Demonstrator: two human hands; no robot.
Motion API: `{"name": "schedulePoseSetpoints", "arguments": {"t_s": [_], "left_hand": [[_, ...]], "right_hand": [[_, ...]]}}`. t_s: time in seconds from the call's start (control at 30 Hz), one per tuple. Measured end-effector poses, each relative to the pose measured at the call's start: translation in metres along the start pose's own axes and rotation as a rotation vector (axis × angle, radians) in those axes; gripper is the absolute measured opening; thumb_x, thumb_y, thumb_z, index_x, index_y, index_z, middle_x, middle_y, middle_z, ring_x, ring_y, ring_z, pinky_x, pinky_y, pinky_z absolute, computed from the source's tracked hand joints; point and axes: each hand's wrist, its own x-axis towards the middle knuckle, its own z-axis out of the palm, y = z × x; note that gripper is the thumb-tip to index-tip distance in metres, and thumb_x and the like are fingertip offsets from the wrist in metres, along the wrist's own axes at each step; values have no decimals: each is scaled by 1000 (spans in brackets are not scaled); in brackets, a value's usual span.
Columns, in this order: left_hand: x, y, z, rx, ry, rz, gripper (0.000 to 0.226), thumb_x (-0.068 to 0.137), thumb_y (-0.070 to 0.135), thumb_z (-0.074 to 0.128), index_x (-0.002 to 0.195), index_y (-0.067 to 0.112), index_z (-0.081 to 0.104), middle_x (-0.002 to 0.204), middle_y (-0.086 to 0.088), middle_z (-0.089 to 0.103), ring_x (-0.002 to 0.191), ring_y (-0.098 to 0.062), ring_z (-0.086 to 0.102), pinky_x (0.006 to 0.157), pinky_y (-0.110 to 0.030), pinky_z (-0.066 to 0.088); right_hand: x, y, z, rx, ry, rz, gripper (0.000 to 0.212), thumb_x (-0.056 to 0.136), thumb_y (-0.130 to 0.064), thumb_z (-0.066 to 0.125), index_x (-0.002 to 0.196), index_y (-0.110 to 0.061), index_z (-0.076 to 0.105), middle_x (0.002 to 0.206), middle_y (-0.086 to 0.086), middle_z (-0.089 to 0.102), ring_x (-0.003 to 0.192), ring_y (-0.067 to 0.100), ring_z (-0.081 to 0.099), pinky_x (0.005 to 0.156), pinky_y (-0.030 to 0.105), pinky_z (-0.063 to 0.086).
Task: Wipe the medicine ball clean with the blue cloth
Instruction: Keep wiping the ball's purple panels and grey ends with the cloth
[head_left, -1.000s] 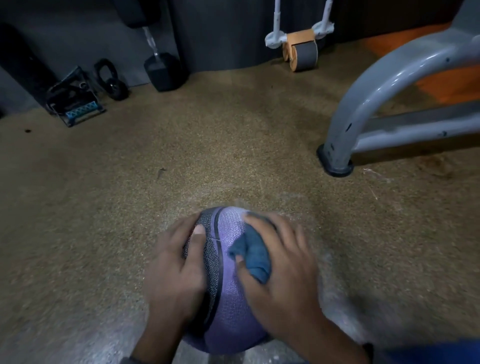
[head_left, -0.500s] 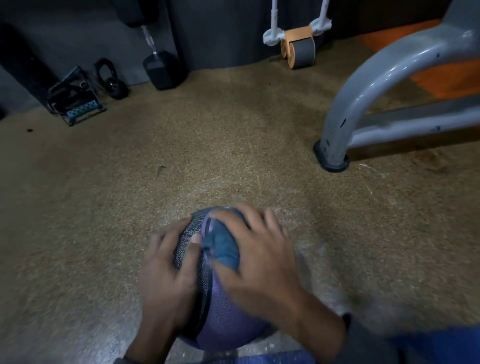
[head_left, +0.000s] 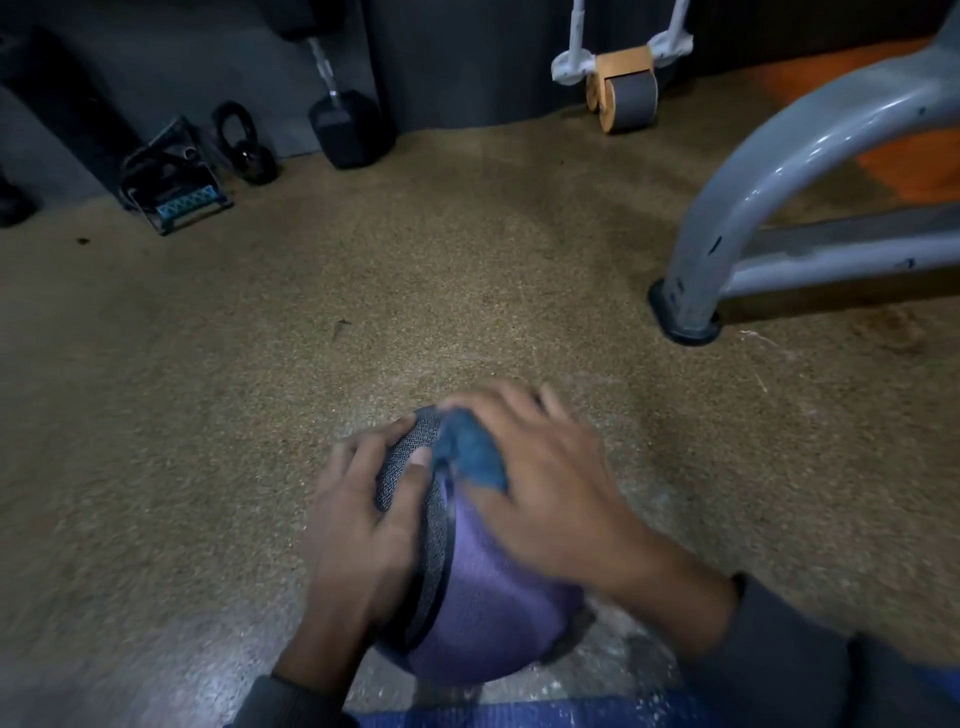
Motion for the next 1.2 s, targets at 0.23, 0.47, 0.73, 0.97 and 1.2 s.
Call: {"name": "schedulePoseSetpoints", "arguments": {"t_s": [0.23,0.47,0.73,0.97,1.2], "left_hand": [[5,4,3,19,-12,-58,55,82,64,38,128,44,60,112,19,52,112,-5,51,92,-24,32],[8,0,5,-10,4,-38,59,81,66,36,128,42,61,112,21,54,115,-6,51,97,-25,34],[6,3,5,-5,5,-32,60,80,66,33,128,43,62,112,17,54,115,-9,51,102,-35,39],[5,7,0,51,-37,-67,63,83,63,34,135,36,57,134,10,50,130,-11,43,110,-32,31],[32,27,10,160,-115,-131,41,99,49,39,134,40,57,145,15,52,133,-13,47,110,-33,34]], "right_hand": [[-1,8,0,-42,-29,93,50,89,-39,44,139,-39,39,140,-13,44,118,19,42,93,41,40],[22,17,-3,45,-88,111,44,94,-42,48,137,-40,43,132,-16,48,116,18,45,91,35,38],[-26,-17,-5,-164,-3,22,58,78,-49,36,135,-39,42,140,-12,45,111,21,45,86,43,43],[37,34,0,157,-190,214,36,98,-45,46,134,-39,45,133,-14,52,118,16,50,99,37,36],[32,26,-7,87,-144,247,42,95,-45,44,137,-38,45,137,-10,52,122,21,49,103,37,37]]}}
